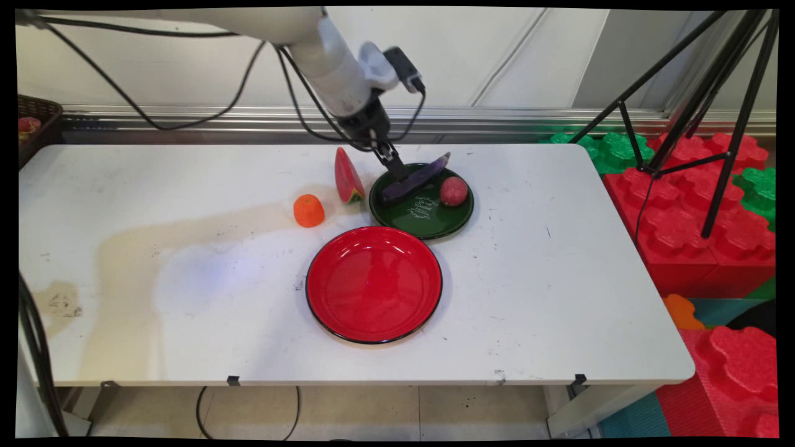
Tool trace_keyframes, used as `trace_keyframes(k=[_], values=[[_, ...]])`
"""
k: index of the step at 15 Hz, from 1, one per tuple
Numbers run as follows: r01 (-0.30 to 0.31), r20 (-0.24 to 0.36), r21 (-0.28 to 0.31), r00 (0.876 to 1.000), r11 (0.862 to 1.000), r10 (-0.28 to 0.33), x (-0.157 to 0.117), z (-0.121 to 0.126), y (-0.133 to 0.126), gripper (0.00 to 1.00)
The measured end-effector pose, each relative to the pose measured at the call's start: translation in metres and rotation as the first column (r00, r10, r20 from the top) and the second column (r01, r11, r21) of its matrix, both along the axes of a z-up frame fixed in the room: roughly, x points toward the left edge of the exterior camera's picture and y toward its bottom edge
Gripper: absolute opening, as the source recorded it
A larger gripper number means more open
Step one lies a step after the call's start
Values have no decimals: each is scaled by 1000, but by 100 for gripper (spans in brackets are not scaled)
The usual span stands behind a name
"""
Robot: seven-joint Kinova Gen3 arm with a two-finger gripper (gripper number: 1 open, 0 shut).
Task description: Pick up the eggplant from the green plate, then place the picked object on the table
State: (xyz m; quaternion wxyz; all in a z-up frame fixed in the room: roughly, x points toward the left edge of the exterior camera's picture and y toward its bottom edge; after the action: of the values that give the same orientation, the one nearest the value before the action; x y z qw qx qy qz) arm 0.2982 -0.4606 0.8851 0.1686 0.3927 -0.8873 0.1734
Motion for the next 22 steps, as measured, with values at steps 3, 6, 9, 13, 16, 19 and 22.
trace_keyframes(k=[3,6,9,13,16,19,22], values=[[-14,5,16,1000,1000,14,-11,-22,-13,100],[-25,9,28,1000,999,25,-22,-45,-28,100],[-32,10,31,999,999,32,-29,-61,-39,100],[-40,8,28,999,999,39,-35,-76,-50,100],[-49,8,19,999,999,49,-39,-85,-56,0],[-58,11,5,998,998,58,-40,-89,-59,0],[-62,12,-7,998,998,62,-40,-87,-56,0]])
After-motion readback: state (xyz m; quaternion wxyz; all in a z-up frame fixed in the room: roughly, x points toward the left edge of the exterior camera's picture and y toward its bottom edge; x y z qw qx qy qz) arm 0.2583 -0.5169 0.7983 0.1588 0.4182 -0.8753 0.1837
